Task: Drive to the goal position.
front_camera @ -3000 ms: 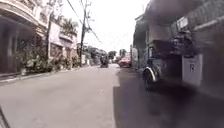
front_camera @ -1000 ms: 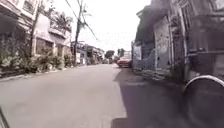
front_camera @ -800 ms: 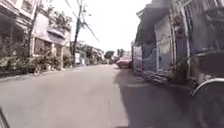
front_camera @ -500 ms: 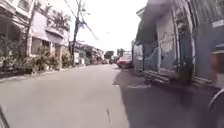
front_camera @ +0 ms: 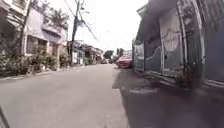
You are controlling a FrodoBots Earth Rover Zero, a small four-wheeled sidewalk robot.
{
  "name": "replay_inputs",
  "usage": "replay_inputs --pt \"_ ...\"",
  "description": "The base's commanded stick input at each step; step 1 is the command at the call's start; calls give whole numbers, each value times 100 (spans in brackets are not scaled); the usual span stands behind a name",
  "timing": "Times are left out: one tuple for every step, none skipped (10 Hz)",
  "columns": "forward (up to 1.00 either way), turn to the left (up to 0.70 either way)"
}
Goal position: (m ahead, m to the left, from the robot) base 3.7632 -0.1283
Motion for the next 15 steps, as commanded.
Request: replay_inputs --pt "70 0" --pt "70 0" --pt "70 0" --pt "70 0" --pt "70 0" --pt "70 1" --pt "70 2" --pt "70 2" --pt "70 2" --pt "70 1" --pt "70 2" --pt "70 2" --pt "70 2" --pt "70 0" --pt "70 0"
